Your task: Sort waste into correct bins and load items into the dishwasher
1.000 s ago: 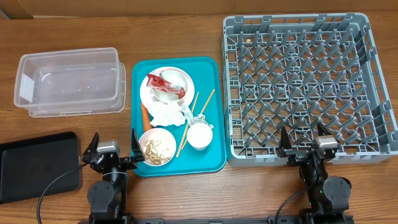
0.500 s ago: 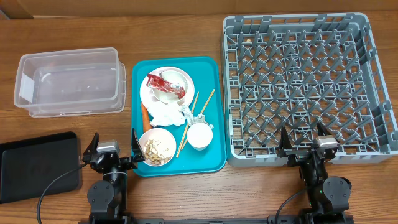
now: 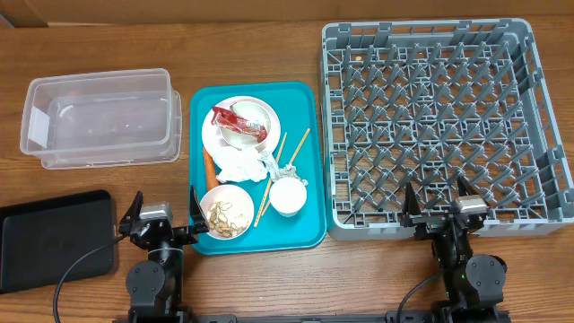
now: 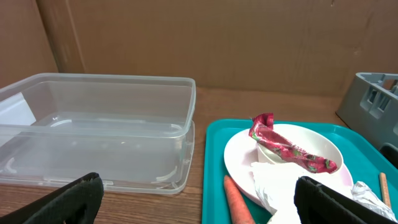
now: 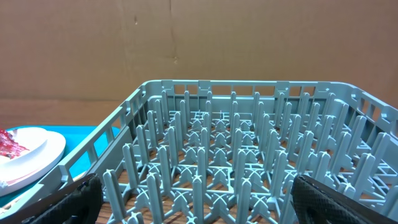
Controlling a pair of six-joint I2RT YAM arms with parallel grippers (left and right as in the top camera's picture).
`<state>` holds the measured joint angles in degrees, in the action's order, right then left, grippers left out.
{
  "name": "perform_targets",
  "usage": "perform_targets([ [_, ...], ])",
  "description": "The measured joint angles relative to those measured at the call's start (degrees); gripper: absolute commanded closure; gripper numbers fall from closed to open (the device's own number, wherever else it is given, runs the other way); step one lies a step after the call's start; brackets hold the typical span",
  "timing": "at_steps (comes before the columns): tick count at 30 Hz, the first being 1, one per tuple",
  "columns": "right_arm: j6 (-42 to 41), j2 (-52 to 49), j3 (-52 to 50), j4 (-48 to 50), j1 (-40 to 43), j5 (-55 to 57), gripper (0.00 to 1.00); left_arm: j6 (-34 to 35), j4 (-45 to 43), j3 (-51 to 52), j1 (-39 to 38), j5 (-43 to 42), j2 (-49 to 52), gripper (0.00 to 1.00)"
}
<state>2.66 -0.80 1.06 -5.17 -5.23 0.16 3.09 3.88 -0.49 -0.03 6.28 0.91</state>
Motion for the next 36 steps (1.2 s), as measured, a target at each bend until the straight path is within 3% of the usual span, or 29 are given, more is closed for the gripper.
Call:
perform_targets([
  [6,0.0,0.0,0.0,0.0,0.0,0.0,0.00,0.0,-2.8,0.0,0.0,0.0,0.0,0.00],
  [16,0.0,0.0,0.0,0.0,0.0,0.0,0.00,0.0,0.0,0.0,0.0,-0.3,0.0,0.00],
  [22,0.0,0.0,0.0,0.0,0.0,0.0,0.00,0.0,1.1,-1.2,0.0,-4.9,0.0,0.00],
  [30,0.0,0.0,0.0,0.0,0.0,0.0,0.00,0.4,14.1,-22.7,0.0,-8.0,3.9,0.00],
  [36,0.0,0.0,0.0,0.0,0.0,0.0,0.00,0.4,29.4,-41.4,0.0,-10.3,18.4,0.00],
])
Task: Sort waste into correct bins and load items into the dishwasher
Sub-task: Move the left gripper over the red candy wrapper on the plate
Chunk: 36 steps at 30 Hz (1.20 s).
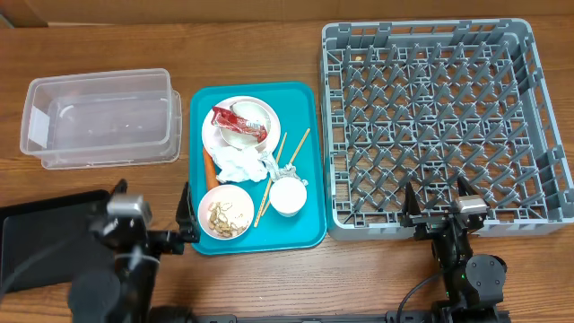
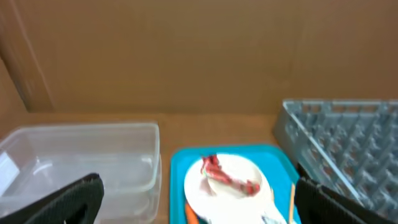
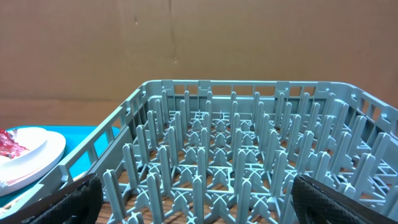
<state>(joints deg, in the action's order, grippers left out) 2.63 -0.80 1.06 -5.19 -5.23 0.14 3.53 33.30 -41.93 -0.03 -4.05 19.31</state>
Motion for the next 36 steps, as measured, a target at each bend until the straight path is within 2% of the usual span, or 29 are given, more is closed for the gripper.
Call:
perform_targets([
  [6,0.0,0.0,0.0,0.0,0.0,-0.1,0.00,0.0,17.0,-19.8,0.0,-3.5,19.6,0.00],
  [9,0.0,0.1,0.0,0.0,0.0,-0.1,0.00,0.0,21.6,-28.4,0.0,-7.8,28.0,0.00],
  [13,0.0,0.1,0.0,0.0,0.0,-0.1,0.00,0.0,21.7,-35.5,0.0,-17.8,36.0,0.00],
  [17,0.0,0.1,0.0,0.0,0.0,-0.1,0.00,0.0,22.0,-36.7,0.0,-25.5,40.1,0.00],
  [21,0.0,0.1,0.0,0.0,0.0,-0.1,0.00,1.3,22.0,-36.7,0.0,-28.4,43.7,0.13],
  [23,0.0,0.1,0.0,0.0,0.0,-0.1,0.00,3.5,22.3,-36.7,0.0,-28.4,45.9,0.25],
  [25,0.0,0.1,0.0,0.0,0.0,-0.1,0.00,5.9,23.1,-36.7,0.0,-27.4,48.4,0.29],
  [33,0.0,0.1,0.0,0.0,0.0,-0.1,0.00,16.3,23.9,-36.6,0.0,-17.4,54.6,0.32],
  [36,0.0,0.1,0.0,0.0,0.0,-0.1,0.00,20.0,23.8,-36.6,-1.1,-12.0,55.7,0.25],
])
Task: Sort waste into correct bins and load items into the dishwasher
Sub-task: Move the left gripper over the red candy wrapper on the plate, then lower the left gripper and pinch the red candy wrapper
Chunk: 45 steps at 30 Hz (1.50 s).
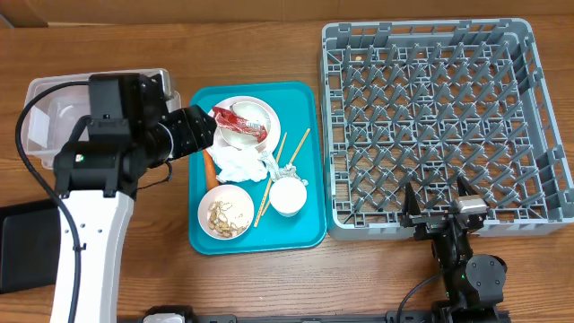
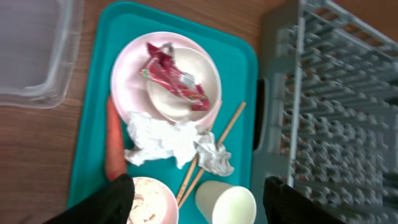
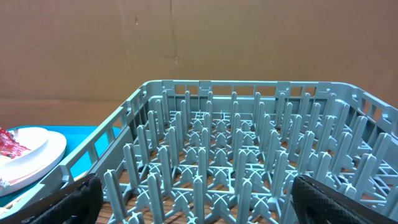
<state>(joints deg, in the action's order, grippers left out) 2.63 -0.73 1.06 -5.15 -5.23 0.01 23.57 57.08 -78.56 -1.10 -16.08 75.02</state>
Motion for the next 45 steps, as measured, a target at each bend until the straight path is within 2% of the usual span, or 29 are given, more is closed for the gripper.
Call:
perform_targets([
  [3,0.0,0.0,0.0,0.0,0.0,0.0,0.00,1.9,-1.2,0.0,-3.1,4.2,1.7,0.09],
  [6,0.0,0.0,0.0,0.0,0.0,0.0,0.00,2.8,-1.7,0.0,-5.9,6.1,4.5,0.08],
  [7,0.0,0.0,0.0,0.0,0.0,0.0,0.00,2.8,-1.8,0.0,-6.6,6.5,5.5,0.00],
  [8,0.0,0.0,0.0,0.0,0.0,0.0,0.00,2.8,-2.2,0.0,-7.1,6.8,6.6,0.00],
  [10,0.0,0.0,0.0,0.0,0.0,0.0,0.00,2.7,-3.8,0.0,-7.5,7.1,9.4,0.03],
  [13,0.0,0.0,0.0,0.0,0.0,0.0,0.00,3.5,-5.5,0.0,-7.5,6.9,11.7,0.16],
  [16,0.0,0.0,0.0,0.0,0.0,0.0,0.00,6.2,-5.8,0.0,-7.6,8.0,13.2,0.20],
  [20,0.0,0.0,0.0,0.0,0.0,0.0,0.00,9.0,-6.3,0.0,-9.1,12.9,14.0,0.22],
  [27,0.0,0.0,0.0,0.0,0.0,0.0,0.00,11.7,-10.1,0.0,-15.2,19.8,14.5,0.20],
  [34,0.0,0.0,0.0,0.0,0.0,0.0,0.00,12.5,-7.9,-3.7,-15.1,20.4,20.9,0.23],
  [45,0.0,0.0,0.0,0.0,0.0,0.0,0.00,12.5,-10.2,-4.5,-14.9,20.2,28.4,0.26],
])
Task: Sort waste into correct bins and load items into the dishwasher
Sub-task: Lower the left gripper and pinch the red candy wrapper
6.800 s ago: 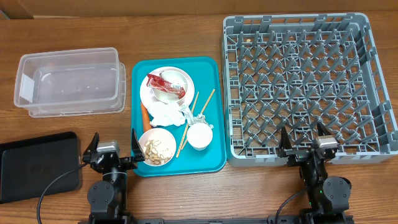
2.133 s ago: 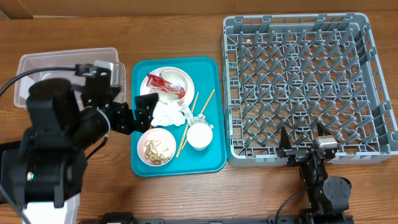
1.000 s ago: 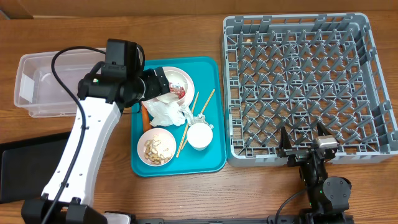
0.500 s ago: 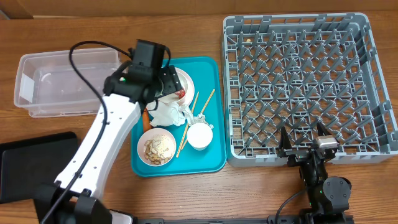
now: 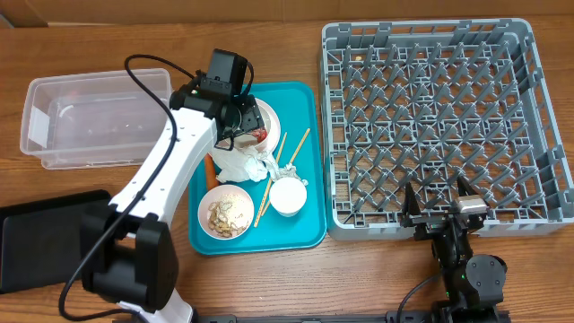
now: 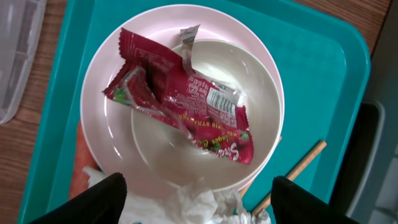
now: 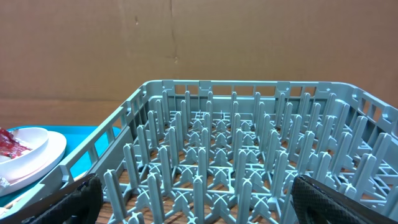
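Note:
My left gripper [image 6: 199, 205] hangs open just above the pink plate [image 6: 99, 134] at the far end of the teal tray [image 5: 305, 229]. A white bowl [image 6: 261, 112] sits on that plate, and a red wrapper [image 6: 186, 106] lies across the bowl. A crumpled napkin [image 5: 242, 163] and a carrot [image 5: 209, 167] lie beside the plate. On the tray's near half are a bowl of food scraps [image 5: 224, 212], a paper cup [image 5: 287, 194] and chopsticks [image 5: 269, 193]. My right gripper [image 7: 199, 199] rests open at the near edge of the grey dish rack [image 5: 439, 117].
A clear plastic bin [image 5: 99, 117] stands left of the tray. A black bin [image 5: 49, 242] lies at the near left corner. The left arm [image 5: 157, 179] reaches across the tray's left edge. Brown cardboard walls the back of the table.
My left gripper has moved from over the clear bin's right end to low over the plate. The wrapper now fills its view. The right arm and all objects are unmoved.
Both grippers were parked open at the table's near edge. The left one was then higher, looking across the bin and tray. Later it looked down on the tray from beside the clear bin, and now it hangs close over the wrapper. Nothing has been picked up.

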Controlling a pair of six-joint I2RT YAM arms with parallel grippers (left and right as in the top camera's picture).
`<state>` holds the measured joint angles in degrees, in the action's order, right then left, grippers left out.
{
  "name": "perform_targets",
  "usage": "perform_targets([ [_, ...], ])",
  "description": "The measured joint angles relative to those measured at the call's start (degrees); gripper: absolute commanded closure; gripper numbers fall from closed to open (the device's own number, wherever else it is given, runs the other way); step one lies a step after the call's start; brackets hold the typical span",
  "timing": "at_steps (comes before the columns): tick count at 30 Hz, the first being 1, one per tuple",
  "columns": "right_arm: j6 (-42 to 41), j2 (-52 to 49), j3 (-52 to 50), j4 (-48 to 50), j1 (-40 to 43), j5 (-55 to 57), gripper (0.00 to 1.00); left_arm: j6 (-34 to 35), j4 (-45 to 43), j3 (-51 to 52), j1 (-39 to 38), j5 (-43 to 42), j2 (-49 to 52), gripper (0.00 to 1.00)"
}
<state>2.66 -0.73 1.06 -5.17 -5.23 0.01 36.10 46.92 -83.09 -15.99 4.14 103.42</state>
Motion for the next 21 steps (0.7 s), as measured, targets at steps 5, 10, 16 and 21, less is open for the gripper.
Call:
perform_targets([
  [5,0.0,0.0,0.0,0.0,0.0,0.0,0.00,0.1,-1.2,-0.1,0.0,0.0,4.0,0.37],
  [10,0.0,0.0,0.0,0.0,0.0,0.0,0.00,0.2,-2.5,-0.2,0.0,0.7,7.5,0.40],
  [16,0.0,0.0,0.0,0.0,0.0,0.0,0.00,0.2,-4.1,-0.2,0.0,1.3,8.2,0.44],
  [21,0.0,0.0,0.0,0.0,0.0,0.0,0.00,0.2,-5.0,-0.2,0.0,1.3,8.2,0.45],
])
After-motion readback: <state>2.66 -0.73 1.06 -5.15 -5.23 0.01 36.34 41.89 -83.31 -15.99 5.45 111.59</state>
